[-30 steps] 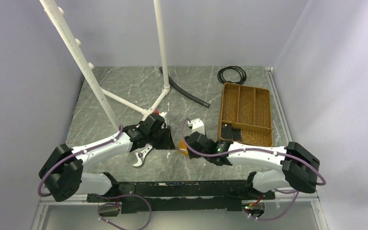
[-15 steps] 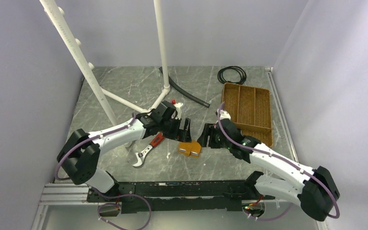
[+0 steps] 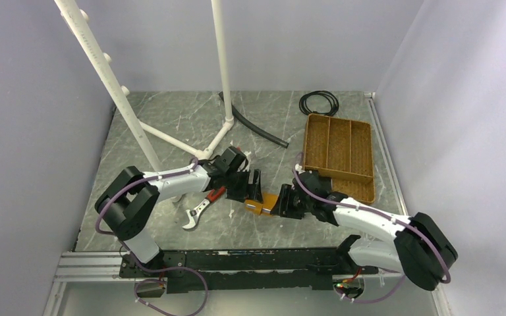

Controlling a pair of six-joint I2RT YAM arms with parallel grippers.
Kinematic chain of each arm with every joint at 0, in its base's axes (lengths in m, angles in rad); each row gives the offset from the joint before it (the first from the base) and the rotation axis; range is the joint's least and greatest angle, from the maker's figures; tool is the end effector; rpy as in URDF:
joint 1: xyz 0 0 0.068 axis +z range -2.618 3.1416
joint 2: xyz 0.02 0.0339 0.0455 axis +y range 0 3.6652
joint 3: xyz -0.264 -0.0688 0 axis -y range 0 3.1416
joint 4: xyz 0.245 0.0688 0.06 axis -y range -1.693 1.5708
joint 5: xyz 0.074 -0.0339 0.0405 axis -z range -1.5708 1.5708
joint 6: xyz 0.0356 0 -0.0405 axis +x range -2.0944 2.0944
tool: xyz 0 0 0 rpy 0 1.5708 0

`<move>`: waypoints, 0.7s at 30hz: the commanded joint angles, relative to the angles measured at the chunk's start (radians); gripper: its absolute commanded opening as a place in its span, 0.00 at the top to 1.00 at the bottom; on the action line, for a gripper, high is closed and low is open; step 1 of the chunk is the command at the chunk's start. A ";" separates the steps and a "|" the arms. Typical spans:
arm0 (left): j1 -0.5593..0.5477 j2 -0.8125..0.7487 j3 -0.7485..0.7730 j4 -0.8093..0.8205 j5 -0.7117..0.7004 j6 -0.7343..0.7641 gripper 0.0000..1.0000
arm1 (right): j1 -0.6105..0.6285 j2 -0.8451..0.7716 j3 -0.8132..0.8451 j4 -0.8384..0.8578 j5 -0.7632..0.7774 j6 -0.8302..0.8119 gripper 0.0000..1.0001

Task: Put the credit cards into the card holder
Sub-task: Open the card holder at the center of the board.

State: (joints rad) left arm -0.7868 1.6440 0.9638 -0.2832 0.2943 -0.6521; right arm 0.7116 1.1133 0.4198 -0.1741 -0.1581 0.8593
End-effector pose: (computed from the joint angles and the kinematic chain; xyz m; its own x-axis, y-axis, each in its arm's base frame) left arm 0.2251 -0.2404 0.1806 -0.9430 0.1232 -0.3091 0.2797 0.7968 -0.5357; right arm 0.1484 0.1353 0.1566 -0.9240 0.1908 -0.3313 -0.0339 0.8222 0.5682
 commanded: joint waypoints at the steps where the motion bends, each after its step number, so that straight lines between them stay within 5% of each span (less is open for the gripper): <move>1: -0.003 -0.009 -0.050 0.161 0.089 -0.085 0.20 | -0.008 0.046 0.033 0.128 -0.054 -0.008 0.57; 9: -0.001 -0.083 -0.108 0.275 0.119 -0.167 0.49 | -0.008 0.097 0.013 0.242 -0.126 -0.039 0.72; 12: 0.004 -0.106 -0.103 0.250 0.066 -0.179 0.74 | -0.003 0.092 0.023 0.187 -0.096 -0.099 0.72; 17: 0.090 -0.059 -0.054 0.152 0.153 -0.212 1.00 | 0.060 0.015 0.126 -0.085 0.124 -0.281 0.52; 21: 0.126 -0.039 -0.026 0.121 0.229 -0.225 1.00 | 0.210 0.030 0.247 -0.184 0.357 -0.394 0.36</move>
State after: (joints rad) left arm -0.6941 1.5890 0.8860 -0.1265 0.4343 -0.8490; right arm 0.8097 1.1530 0.5323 -0.2543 -0.0513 0.6258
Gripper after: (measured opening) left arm 0.017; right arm 0.585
